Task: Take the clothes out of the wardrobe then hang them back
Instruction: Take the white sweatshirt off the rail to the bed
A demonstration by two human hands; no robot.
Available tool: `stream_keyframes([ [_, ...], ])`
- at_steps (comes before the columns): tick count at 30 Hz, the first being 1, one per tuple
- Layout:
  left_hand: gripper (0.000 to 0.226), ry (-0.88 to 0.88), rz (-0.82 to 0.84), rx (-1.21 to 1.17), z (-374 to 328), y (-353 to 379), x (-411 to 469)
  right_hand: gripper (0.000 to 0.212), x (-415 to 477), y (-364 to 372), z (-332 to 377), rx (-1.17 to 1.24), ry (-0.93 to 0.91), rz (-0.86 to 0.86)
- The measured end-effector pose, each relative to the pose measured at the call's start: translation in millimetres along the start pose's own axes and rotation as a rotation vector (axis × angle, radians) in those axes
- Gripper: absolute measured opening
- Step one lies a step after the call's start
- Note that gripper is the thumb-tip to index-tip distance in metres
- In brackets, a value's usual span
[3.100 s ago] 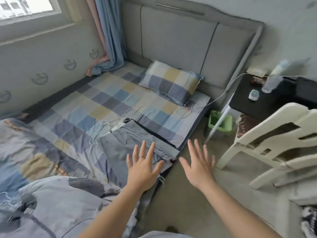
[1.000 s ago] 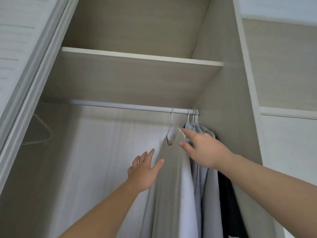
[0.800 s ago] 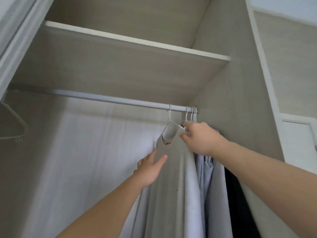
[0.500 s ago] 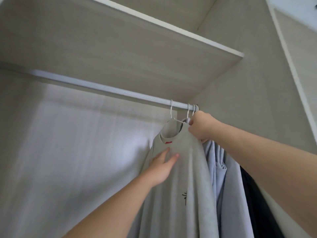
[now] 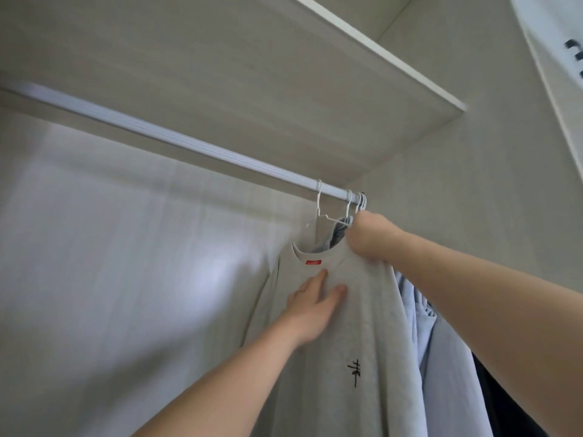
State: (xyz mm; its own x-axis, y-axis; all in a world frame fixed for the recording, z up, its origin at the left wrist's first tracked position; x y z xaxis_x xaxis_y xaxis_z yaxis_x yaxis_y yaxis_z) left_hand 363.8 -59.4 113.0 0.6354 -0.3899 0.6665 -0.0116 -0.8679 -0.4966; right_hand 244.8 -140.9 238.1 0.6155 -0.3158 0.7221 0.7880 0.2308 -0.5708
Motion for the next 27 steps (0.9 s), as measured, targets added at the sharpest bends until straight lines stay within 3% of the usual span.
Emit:
stream_keyframes([
  [3, 0.095, -0.009, 0.000, -0.009, 2, -2, -2, 0.025, -2, 1, -1, -0.109, -0.051, -0.118],
  [7, 0.079, 0.009, 0.009, 0.012, 5, -3, -5, 0.026, -8, 5, -8, -0.186, -0.082, -0.256],
  [12, 0.105, 0.009, -0.005, -0.035, -2, -10, -8, 0.027, -10, 7, -4, -0.143, -0.102, -0.324],
  [15, 0.094, 0.045, -0.041, -0.035, -3, -16, -7, 0.025, -9, -4, -3, -0.096, -0.140, -0.394],
  [20, 0.068, 0.133, -0.247, 0.195, -19, -26, -13, 0.027, -21, -33, -20, -0.114, -0.186, -0.475],
  [27, 0.066, 0.219, -0.533, 0.303, -76, -27, -37, 0.034, -67, -119, -71, -0.302, -0.194, -0.628],
])
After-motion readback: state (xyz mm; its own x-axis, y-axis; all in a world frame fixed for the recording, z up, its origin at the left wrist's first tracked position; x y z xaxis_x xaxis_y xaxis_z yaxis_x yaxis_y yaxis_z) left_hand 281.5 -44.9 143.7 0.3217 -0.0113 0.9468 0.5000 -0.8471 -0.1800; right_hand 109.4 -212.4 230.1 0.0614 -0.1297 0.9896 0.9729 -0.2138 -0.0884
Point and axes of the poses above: each hand's wrist, its own x-axis towards the middle knuckle, its own y-axis out of the palm, z = x × y, the point moved 3 cm from there along x, towards the middle knuckle, and after that the axes turned 4 degrees about x, right-handed, at the moved point
